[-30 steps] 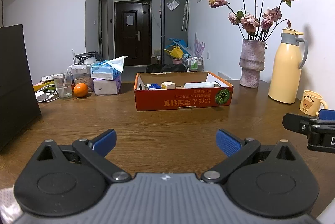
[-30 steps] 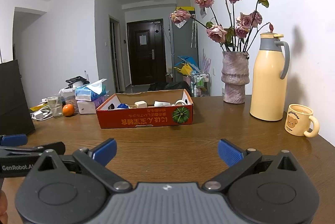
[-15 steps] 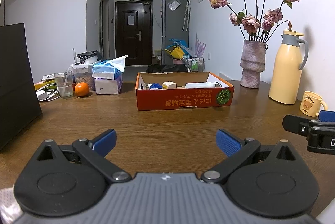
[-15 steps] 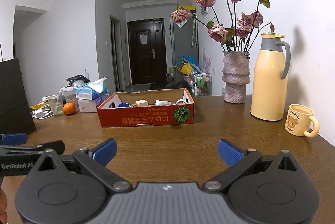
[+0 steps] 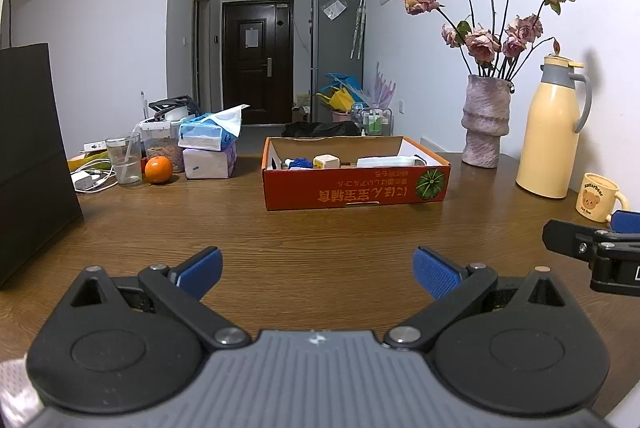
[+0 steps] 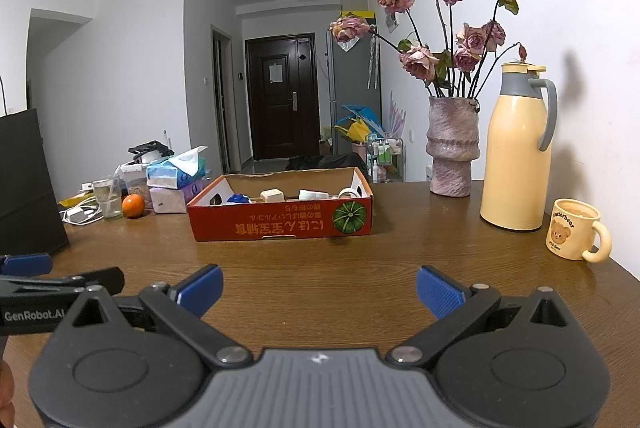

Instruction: Organize rigid objects

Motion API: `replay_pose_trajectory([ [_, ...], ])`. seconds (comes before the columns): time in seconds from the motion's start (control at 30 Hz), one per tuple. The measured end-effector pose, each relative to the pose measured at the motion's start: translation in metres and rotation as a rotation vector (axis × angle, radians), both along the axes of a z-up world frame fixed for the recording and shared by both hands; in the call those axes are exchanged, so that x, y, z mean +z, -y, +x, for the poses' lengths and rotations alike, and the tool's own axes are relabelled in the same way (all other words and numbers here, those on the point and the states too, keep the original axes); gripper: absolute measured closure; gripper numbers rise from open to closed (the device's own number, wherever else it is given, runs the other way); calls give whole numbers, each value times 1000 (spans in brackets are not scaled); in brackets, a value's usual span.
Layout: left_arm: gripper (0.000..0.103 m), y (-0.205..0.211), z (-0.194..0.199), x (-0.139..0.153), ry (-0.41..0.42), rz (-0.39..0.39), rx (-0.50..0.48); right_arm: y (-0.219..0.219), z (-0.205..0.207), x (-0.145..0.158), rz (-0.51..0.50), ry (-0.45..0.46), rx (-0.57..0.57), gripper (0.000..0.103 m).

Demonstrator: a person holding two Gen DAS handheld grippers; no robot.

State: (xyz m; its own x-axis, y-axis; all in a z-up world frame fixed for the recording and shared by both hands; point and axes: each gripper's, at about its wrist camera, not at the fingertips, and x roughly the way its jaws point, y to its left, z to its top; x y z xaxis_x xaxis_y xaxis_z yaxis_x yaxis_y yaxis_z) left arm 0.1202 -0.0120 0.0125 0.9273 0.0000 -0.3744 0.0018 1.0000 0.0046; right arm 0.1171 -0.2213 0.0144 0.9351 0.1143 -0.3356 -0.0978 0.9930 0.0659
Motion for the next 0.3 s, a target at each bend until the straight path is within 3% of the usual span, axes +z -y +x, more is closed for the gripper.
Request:
replay_pose_trajectory([
  [0.3,0,-1,6,-5,-17,-16,-19,-2,2,-2,-3,-10,1,0],
])
